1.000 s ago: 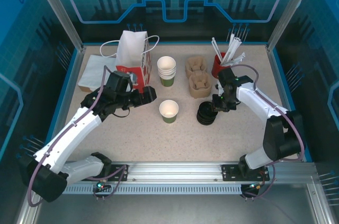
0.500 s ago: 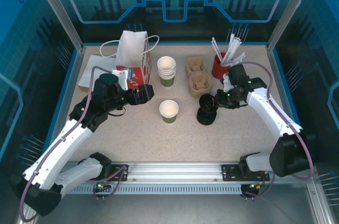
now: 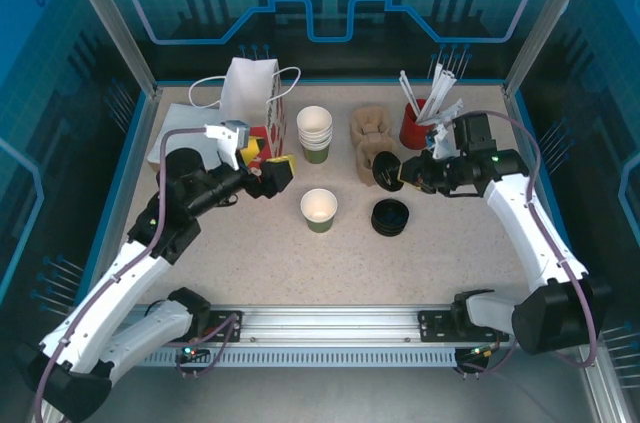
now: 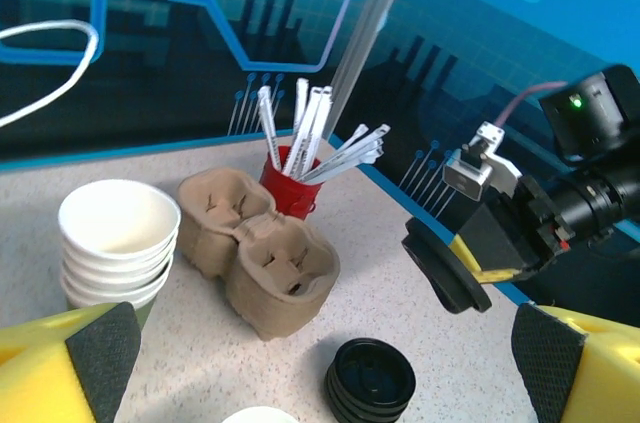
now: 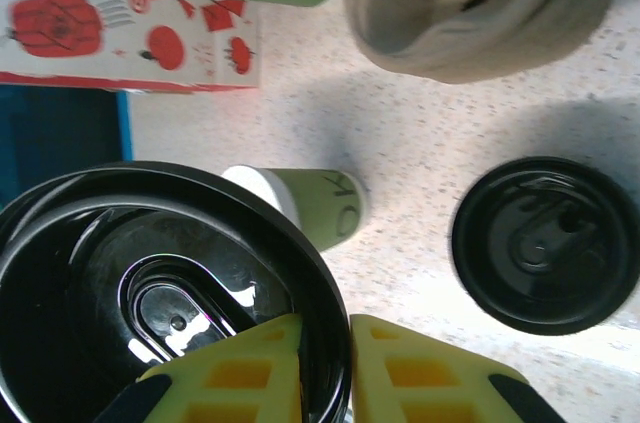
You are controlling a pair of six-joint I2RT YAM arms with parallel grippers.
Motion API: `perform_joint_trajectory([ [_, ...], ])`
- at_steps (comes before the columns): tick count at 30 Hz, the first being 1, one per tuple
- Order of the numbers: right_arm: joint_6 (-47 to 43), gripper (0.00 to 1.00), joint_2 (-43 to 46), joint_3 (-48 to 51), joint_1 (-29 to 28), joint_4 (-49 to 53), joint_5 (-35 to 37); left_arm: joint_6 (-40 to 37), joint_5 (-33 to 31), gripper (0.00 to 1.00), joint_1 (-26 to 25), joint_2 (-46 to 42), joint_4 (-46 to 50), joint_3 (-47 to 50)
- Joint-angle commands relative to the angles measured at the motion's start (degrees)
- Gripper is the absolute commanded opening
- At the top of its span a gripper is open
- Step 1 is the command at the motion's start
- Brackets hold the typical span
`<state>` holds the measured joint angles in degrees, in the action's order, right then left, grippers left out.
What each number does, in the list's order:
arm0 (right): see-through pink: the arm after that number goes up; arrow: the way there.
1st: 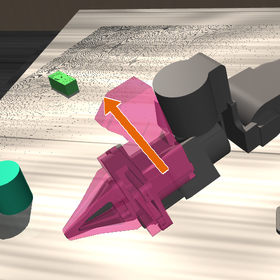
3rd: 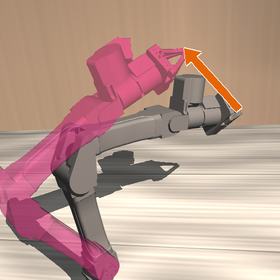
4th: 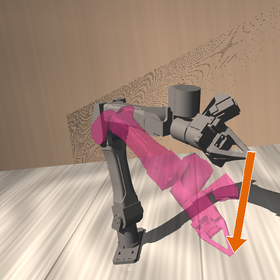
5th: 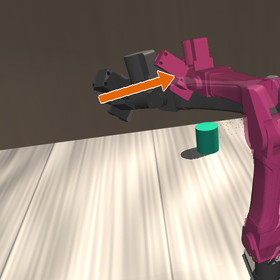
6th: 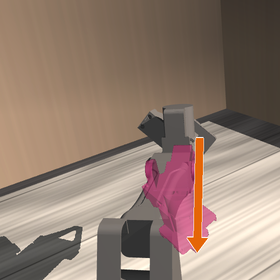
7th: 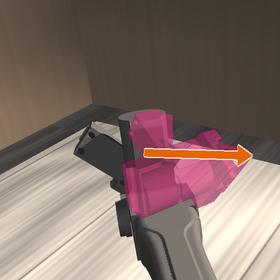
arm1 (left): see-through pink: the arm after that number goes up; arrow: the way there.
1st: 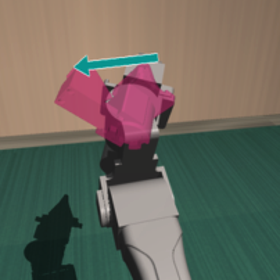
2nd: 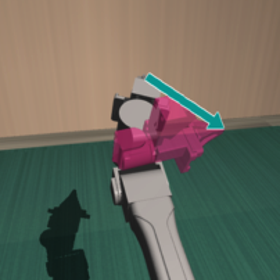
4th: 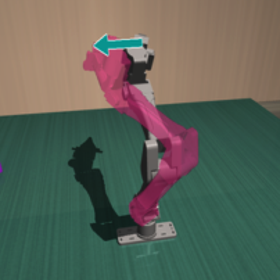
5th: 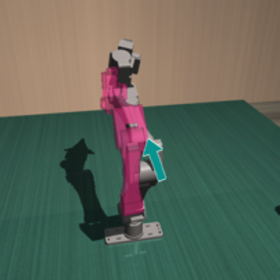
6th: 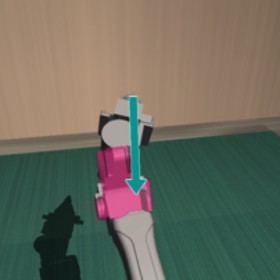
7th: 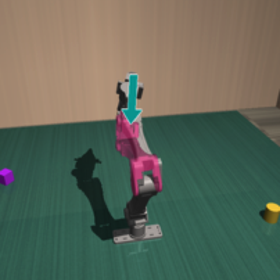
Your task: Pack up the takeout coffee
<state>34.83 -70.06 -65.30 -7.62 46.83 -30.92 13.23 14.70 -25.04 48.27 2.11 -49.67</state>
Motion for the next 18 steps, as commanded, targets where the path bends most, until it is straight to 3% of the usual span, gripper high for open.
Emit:
perform_joint_trajectory([
  [1, 5.03, 0.19, 1.66, -2.55, 1.36, -2.85, -7.21, -6.66, 5.82, 0.99, -0.27, 0.47, -7.40, -1.06],
  [10, 15.35, 0.19, 2.91, -3.68, 1.62, -9.12, -15.25, -16.70, 16.33, 0.99, -1.16, 5.14, -18.90, -2.03],
  [18, 23.74, 0.19, 3.08, -4.75, 1.63, -12.57, -20.25, -28.22, 21.79, 0.99, -6.20, 14.93, -22.04, -7.80],
])
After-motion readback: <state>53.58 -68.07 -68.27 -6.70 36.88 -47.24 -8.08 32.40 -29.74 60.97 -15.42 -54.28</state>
